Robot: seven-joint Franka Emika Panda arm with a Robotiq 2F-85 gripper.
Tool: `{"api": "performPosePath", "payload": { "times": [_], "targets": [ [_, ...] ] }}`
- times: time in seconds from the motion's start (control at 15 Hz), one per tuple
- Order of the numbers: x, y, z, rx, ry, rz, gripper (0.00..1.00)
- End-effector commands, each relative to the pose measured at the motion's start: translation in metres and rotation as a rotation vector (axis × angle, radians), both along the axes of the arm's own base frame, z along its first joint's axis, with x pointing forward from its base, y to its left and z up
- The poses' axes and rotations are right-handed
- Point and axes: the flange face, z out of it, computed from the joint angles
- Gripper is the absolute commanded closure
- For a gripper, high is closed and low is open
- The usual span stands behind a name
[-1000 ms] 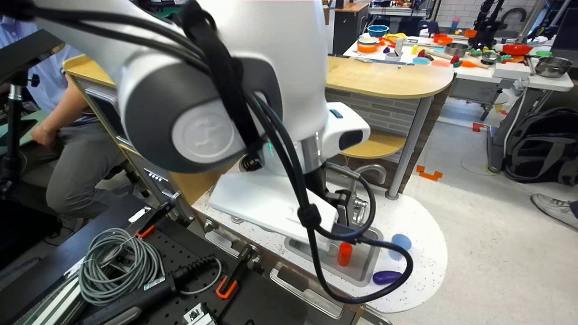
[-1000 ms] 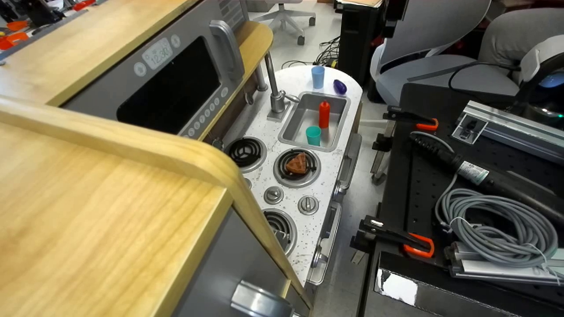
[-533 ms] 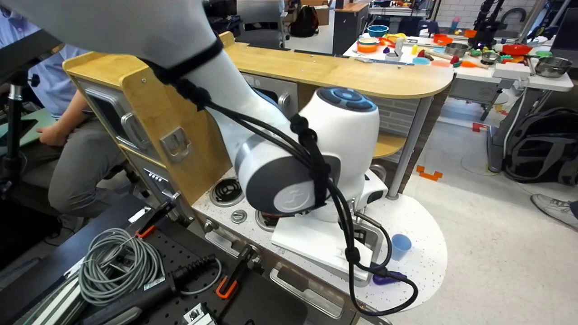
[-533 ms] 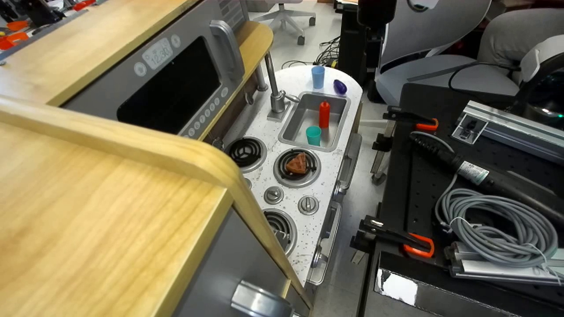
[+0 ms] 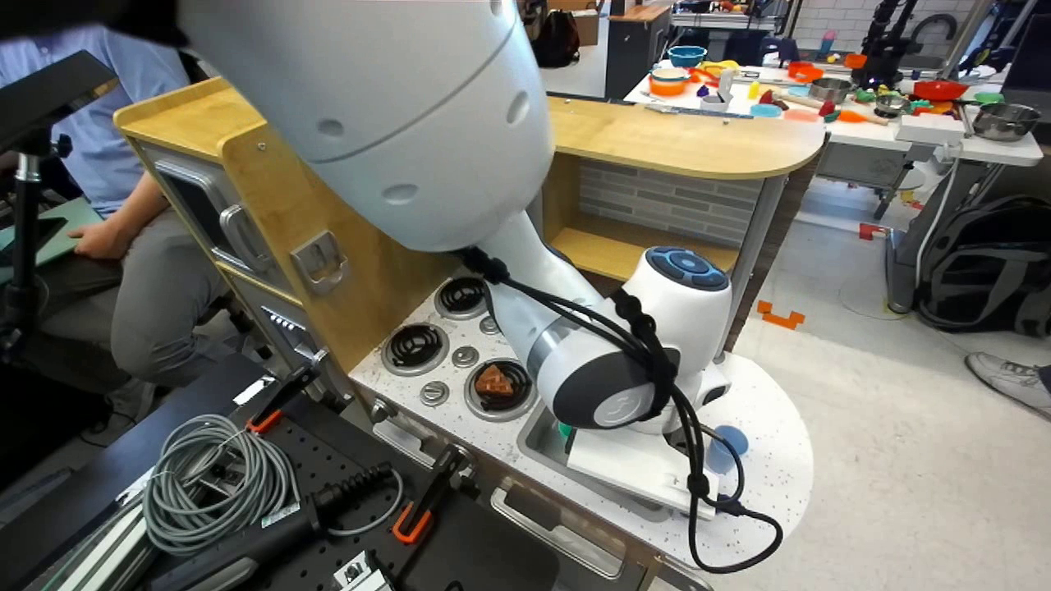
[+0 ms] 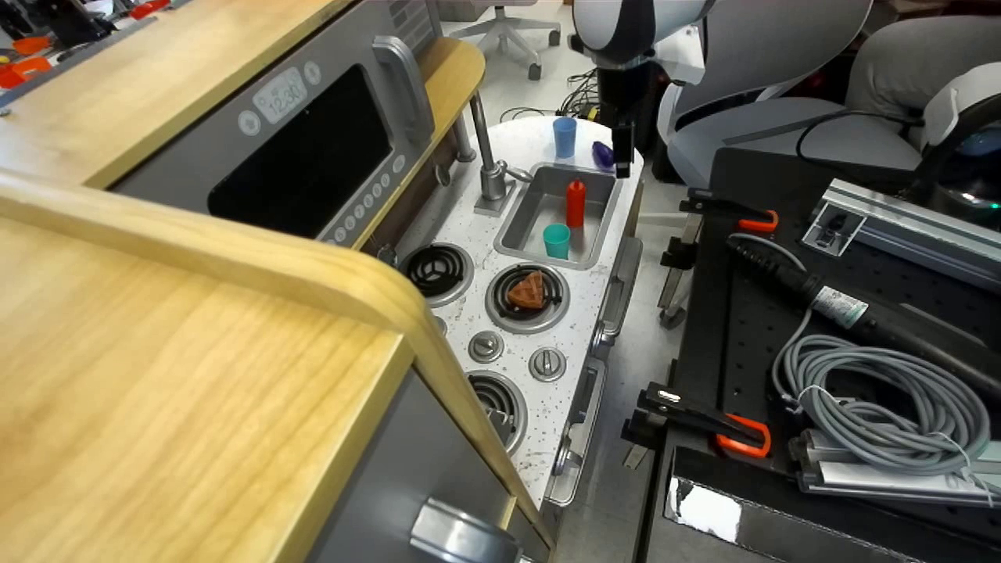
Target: Put the red bottle in the green cup
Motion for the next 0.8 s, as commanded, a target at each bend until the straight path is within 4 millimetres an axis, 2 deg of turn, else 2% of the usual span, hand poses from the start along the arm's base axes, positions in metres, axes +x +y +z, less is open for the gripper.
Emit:
{"api": "performPosePath", "payload": {
  "times": [0.0,0.73],
  "targets": [
    [0.028,-0.008,-0.021,-0.019,-0.023,0.013,0.00],
    [0.071,0.003,-0.056,-0.053,-0.062,-0.031,0.00]
  ]
}}
